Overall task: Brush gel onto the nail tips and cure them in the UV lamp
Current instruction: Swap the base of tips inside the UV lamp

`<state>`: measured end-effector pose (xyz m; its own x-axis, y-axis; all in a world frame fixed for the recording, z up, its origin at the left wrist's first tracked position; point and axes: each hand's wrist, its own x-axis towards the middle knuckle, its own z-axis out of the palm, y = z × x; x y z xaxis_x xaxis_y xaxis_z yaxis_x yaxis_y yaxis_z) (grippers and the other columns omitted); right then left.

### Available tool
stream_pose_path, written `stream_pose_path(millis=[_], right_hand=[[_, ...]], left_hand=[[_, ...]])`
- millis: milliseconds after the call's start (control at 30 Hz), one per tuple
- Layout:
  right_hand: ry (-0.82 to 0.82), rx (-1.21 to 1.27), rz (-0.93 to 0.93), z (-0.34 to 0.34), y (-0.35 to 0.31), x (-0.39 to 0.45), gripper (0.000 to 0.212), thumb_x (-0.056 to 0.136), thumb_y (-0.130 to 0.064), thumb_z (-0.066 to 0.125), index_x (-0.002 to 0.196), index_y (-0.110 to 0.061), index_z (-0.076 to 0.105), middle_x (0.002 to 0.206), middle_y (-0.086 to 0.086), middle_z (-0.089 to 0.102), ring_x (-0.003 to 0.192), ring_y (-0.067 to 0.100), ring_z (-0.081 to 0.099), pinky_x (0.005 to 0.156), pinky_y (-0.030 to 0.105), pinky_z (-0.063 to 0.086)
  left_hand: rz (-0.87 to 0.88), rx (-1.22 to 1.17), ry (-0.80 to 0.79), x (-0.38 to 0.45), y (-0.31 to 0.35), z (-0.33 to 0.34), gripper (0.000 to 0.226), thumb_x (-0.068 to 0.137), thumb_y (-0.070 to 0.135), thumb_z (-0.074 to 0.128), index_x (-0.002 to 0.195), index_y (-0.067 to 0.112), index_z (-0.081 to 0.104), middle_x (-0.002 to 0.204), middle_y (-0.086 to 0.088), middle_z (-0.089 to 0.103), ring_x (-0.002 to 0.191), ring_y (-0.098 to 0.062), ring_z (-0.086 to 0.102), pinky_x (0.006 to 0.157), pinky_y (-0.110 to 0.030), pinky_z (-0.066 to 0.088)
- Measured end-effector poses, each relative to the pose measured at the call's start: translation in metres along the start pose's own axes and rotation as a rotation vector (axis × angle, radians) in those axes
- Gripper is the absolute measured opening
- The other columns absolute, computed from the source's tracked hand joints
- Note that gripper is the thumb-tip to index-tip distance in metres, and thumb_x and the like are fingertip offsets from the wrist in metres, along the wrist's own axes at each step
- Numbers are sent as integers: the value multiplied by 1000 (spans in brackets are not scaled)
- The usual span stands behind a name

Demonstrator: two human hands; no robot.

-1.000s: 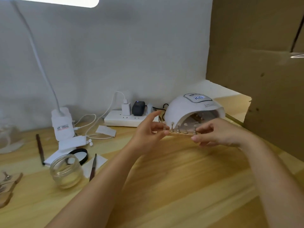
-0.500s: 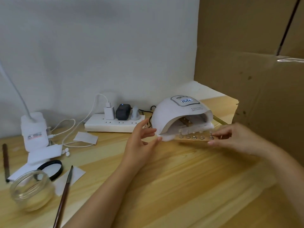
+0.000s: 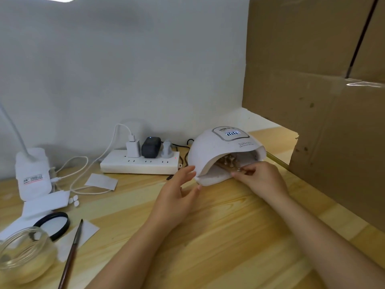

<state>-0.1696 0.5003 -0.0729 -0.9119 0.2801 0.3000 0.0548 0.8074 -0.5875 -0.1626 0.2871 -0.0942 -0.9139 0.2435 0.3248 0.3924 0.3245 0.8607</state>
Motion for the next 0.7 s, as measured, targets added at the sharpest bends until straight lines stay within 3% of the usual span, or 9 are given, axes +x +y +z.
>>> stream_pose_path(millis=[133,300,433,567,700], right_hand=[[80,-75,16,17,-12,8,39,77,-42,70,56,-13,55,50,-2,46,53,16,47,44,25,24],[134,-26,39,33,-22,16,38,75,-44,71,62,-14,53,61,0,53,62,22,50,45,22,21],[178,76,63,42,-24,15,36,72,-45,74,64,-21,47,65,-4,53,65,21,52,46,24,24],[166,112,76,44,-21,14,39,69,-51,73,78,-17,56,80,1,63,76,22,59,56,27,34],[193,258,20,40,-18,8,31,73,-39,75,75,-20,50,71,-10,55,66,10,53,57,25,37]], left_hand=[[13,34,12,2,-3,0,40,87,20,59,119,39,44,113,25,53,111,10,47,84,-8,39],[27,34,32,2,-2,1,39,87,17,58,116,40,46,109,26,54,106,16,46,81,-2,39],[71,24,72,0,3,0,36,88,16,57,115,38,49,109,25,56,103,18,46,80,-1,38],[122,-32,112,11,24,-2,31,88,18,55,109,40,50,105,22,58,98,16,50,81,-8,41],[149,90,60,49,50,3,31,91,21,51,121,31,52,106,17,54,96,5,50,78,-2,37]])
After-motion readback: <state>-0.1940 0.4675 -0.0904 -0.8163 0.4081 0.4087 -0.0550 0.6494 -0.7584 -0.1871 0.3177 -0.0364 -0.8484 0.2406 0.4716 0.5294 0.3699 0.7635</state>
